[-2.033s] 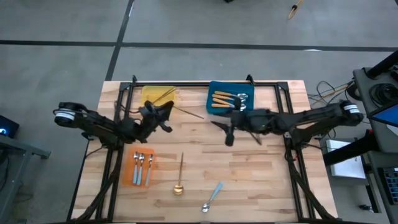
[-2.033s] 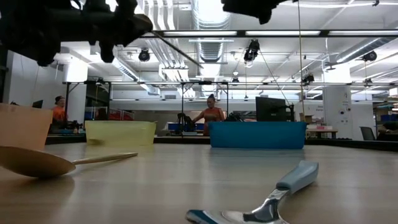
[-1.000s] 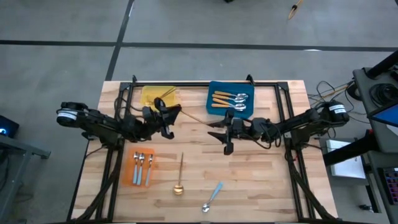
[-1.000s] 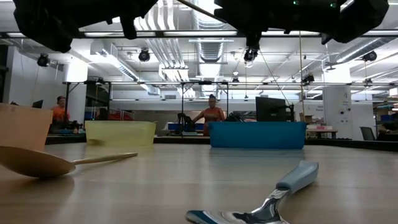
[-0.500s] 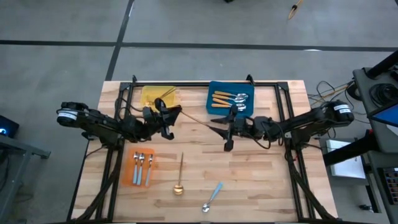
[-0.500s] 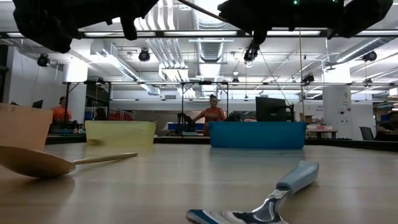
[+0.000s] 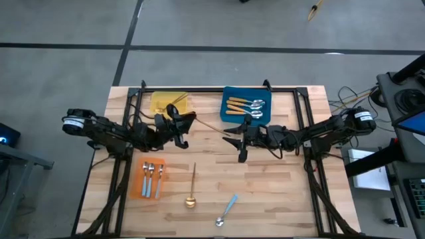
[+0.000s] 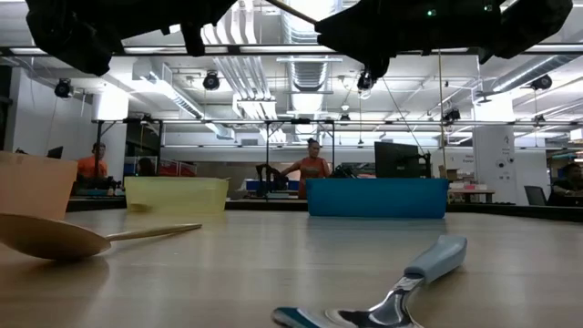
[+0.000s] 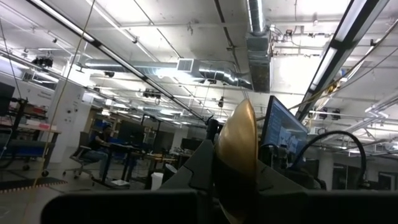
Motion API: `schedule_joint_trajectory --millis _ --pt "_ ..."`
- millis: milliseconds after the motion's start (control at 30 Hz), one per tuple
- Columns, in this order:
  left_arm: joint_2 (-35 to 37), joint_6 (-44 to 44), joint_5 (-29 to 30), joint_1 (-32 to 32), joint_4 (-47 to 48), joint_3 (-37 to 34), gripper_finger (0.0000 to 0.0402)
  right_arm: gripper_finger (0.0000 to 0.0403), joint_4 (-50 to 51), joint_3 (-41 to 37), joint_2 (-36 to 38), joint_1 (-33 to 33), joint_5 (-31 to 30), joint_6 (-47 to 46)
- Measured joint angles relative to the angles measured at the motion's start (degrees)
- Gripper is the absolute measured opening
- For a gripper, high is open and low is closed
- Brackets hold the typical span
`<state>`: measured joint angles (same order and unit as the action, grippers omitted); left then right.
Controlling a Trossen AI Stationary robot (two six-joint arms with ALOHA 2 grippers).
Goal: Sort silverware by color (type)
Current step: Put the gold spoon into the yellow bin
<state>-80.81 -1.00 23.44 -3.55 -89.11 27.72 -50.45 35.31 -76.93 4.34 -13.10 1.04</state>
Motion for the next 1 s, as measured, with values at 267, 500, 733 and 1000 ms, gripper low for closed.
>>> schedule_joint_trajectory --millis 267,500,733,1000 --pt "-0.3 0.0 0.0 0.0 0.1 0.2 0.0011 0.0132 -1.0 0.0 0.2 -0.1 0.0 1.1" --pt "-0.3 0.0 0.0 0.0 0.1 0.6 0.0011 0.0124 -1.0 0.0 0.2 0.0 0.0 1.0" --pt "-0.3 0.0 0.0 0.0 0.1 0.6 0.0011 0.0068 -1.0 0.0 0.2 0.0 0.0 1.1" --pt "-0.3 -0.1 0.0 0.0 0.7 0.6 0.0011 0.0013 0.9 0.1 0.2 0.0 0.0 1.0"
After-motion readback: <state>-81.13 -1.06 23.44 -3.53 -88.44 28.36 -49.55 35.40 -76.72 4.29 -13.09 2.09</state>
